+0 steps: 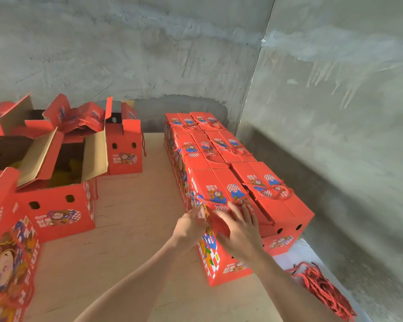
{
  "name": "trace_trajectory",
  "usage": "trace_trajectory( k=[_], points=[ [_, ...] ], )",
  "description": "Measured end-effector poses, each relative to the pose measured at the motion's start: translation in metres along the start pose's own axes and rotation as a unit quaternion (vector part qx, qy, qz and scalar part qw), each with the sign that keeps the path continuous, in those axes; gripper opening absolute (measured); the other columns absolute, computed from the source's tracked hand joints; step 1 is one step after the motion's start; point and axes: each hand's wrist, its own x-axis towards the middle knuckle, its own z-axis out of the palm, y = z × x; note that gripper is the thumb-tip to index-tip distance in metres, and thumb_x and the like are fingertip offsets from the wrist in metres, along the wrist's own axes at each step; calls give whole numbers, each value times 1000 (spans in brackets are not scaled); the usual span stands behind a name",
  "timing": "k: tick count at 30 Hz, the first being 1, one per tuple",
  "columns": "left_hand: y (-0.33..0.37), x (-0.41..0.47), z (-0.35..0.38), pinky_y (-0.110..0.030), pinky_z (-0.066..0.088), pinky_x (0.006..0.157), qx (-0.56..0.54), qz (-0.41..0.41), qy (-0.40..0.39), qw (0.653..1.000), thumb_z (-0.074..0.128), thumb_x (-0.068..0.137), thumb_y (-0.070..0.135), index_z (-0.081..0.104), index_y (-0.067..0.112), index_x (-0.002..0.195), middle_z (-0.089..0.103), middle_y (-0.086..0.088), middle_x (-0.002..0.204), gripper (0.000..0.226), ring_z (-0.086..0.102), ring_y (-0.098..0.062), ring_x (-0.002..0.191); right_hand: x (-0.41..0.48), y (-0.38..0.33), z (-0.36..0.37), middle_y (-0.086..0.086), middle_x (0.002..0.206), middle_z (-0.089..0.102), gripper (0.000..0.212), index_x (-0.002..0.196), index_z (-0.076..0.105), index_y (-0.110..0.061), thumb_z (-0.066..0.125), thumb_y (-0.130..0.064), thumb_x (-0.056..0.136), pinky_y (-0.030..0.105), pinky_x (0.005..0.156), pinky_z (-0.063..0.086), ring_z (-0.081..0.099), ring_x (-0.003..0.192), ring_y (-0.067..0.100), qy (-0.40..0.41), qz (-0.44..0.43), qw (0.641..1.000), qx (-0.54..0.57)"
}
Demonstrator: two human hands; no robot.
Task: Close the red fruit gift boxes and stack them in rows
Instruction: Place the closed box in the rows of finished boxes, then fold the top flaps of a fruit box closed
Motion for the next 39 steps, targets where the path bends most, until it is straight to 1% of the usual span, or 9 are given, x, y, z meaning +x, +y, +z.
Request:
trace_trajectory(
  k=[4, 9, 11, 16, 23, 27, 31, 35, 39],
  points=[
    [-25, -5, -64, -27, 54, 69, 115, -20, 48, 992, 51, 87, 10, 67, 14, 93, 62, -4, 81, 18, 55, -19, 68, 2, 15, -10, -11, 155, 12, 55, 135, 33, -52, 51, -46, 83, 46, 116, 3, 8, 143, 23, -52, -13, 998, 17],
    [-39, -12, -151, -28, 50, 82, 271, -61, 73, 958, 46, 96, 17, 62, 4, 118, 65, -9, 108, 30, 63, -25, 97, 41, -26, -58, 6, 143, 39, 55, 137, 40, -29, 48, -52, 88, 66, 107, -7, 19, 139, 39, -178, -38, 968, -173],
    [-46, -17, -174, -32, 51, 86, 299, -70, 107, 946, 48, 95, 19, 57, 7, 125, 61, -11, 121, 33, 61, -25, 104, 71, -56, -76, 9, 139, 42, 53, 134, 43, -17, 45, -49, 92, 62, 112, 6, 31, 134, 37, -173, -82, 964, -184],
    [-71, -8, -224, -38, 25, 113, 412, -68, 166, 894, 47, 96, 28, 24, 11, 147, 21, -7, 155, 58, 20, -24, 143, 161, -142, -77, 11, 137, 45, 46, 133, 47, -6, 43, -34, 97, 42, 96, 44, 47, 123, 34, -180, -201, 958, -94],
    [-94, 46, -264, -29, 35, 99, 465, -22, 241, 852, 40, 99, 31, 40, 17, 135, 32, 2, 132, 39, 33, -17, 121, 287, -221, 24, 15, 155, 15, 46, 141, 30, 1, 30, 5, 96, 42, 111, 29, 28, 138, 36, -200, -146, 965, 86],
    [-125, 67, -281, -35, 14, 116, 514, -44, 197, 834, 32, 100, 38, 30, 29, 144, 22, 5, 152, 45, 17, -17, 142, 343, -243, 84, 13, 156, 17, 49, 151, 14, -15, 28, -19, 104, 47, 115, 21, 25, 140, 34, -152, -48, 945, 284],
    [-134, 72, -275, -40, 46, 98, 524, 7, 198, 828, 69, 83, 22, 63, 17, 118, 60, -3, 124, 35, 58, -24, 117, 399, -249, 118, 14, 155, 9, 54, 145, 30, -21, 49, -22, 94, 48, 111, 29, 23, 138, 39, -164, -104, 957, 216],
    [-149, 78, -272, -21, 22, 113, 479, -26, 216, 850, 28, 101, 35, 31, 29, 143, 24, 12, 150, 43, 19, -8, 141, 427, -264, 144, 15, 149, 26, 51, 140, 41, -24, 46, -17, 89, 37, 102, 35, 28, 134, 38, -149, -136, 944, 260],
    [-147, 80, -274, -16, 7, 114, 477, -38, 213, 852, 22, 101, 38, 22, 33, 145, 14, 17, 152, 44, 9, -4, 142, 427, -260, 151, 9, 141, 37, 38, 122, 58, -16, 60, -22, 84, 29, 83, 28, 38, 129, 33, -125, -127, 942, 285]
  ],
)
